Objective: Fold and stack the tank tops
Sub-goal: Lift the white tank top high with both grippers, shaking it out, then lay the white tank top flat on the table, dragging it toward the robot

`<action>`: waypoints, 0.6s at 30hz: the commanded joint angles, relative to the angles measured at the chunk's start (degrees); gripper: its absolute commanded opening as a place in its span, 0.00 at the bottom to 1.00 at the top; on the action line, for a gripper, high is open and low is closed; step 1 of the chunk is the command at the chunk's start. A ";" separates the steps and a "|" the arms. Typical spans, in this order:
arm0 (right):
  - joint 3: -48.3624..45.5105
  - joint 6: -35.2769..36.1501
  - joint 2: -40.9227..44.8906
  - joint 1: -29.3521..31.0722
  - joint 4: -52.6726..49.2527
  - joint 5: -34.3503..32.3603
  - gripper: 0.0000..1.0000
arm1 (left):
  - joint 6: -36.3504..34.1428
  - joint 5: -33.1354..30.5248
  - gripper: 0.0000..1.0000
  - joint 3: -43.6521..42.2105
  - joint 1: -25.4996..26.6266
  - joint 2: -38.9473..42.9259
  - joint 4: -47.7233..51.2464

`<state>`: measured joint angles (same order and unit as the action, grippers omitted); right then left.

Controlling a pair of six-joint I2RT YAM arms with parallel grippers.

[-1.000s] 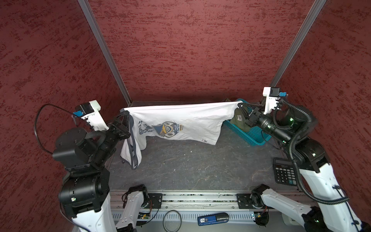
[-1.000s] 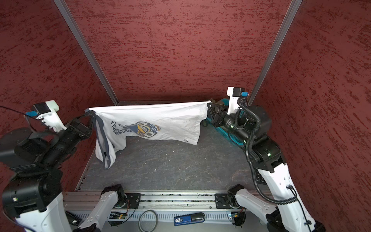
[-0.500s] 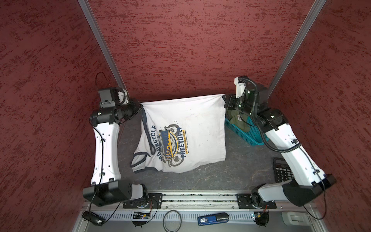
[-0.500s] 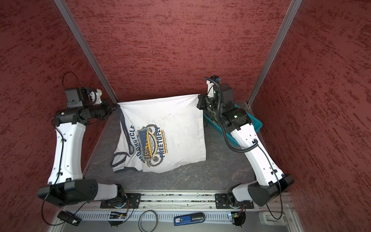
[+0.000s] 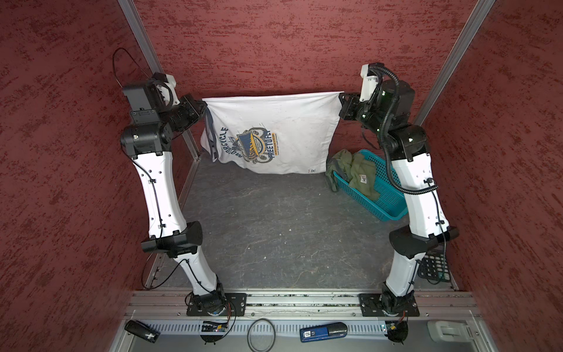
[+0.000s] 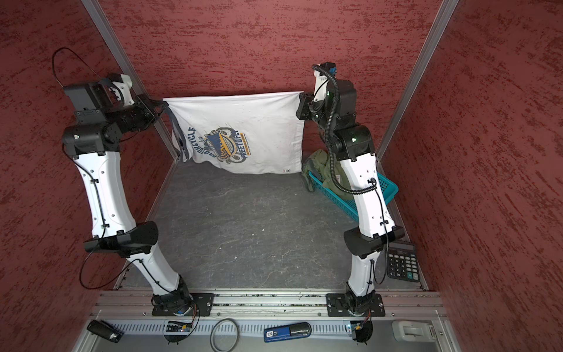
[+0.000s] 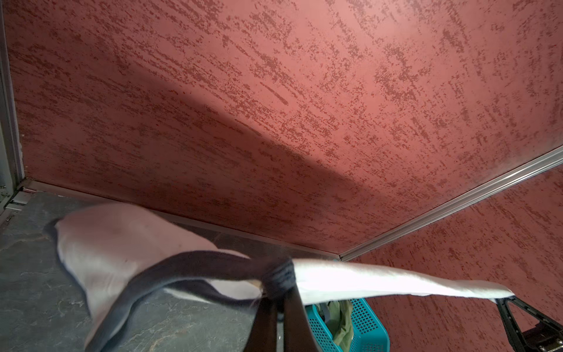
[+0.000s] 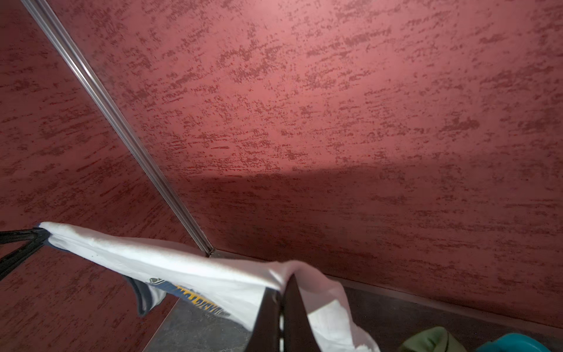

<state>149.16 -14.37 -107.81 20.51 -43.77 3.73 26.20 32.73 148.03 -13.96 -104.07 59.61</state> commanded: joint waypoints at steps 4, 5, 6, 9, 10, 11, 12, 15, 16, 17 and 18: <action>-23.98 -1.15 10.75 -0.18 5.34 5.68 0.00 | -2.71 2.03 0.00 -25.53 -0.71 13.97 -8.40; -32.04 -1.87 14.35 0.17 9.08 6.76 0.00 | -3.05 2.16 0.00 -32.00 -0.54 17.02 -9.81; -40.88 -2.88 17.95 0.61 13.04 7.41 0.00 | -3.00 2.45 0.00 -39.13 -0.27 20.38 -11.83; -63.04 -6.83 27.55 1.43 21.71 9.36 0.00 | -2.64 3.65 0.11 -60.19 1.55 29.99 -17.56; -69.12 -8.31 29.76 1.64 24.09 10.28 0.00 | -2.62 3.73 0.15 -66.09 2.52 32.57 -18.50; -75.46 -10.10 31.96 1.86 26.69 11.60 0.00 | -2.71 3.61 0.20 -72.59 3.85 35.15 -19.29; -80.53 -11.70 33.37 2.12 28.77 13.33 0.00 | -2.73 2.92 0.25 -78.40 5.11 37.63 -19.50; -93.69 -15.61 35.76 3.43 33.28 15.25 0.00 | -0.91 0.25 0.49 -91.48 6.83 43.30 -19.49; -97.68 -16.80 36.06 3.72 33.66 14.72 0.00 | -0.13 -0.31 0.54 -95.03 6.72 45.16 -19.35; -101.07 -17.85 36.17 3.89 33.63 13.83 0.00 | 0.37 -1.33 0.59 -97.70 6.73 46.99 -18.64; -103.47 -18.66 36.38 3.92 33.30 13.16 0.00 | 0.75 -3.07 0.63 -99.16 6.75 48.25 -17.50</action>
<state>50.26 -27.79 -73.30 23.75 -16.67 15.86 25.67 33.15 51.86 -7.09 -60.14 43.62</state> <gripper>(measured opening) 0.049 0.614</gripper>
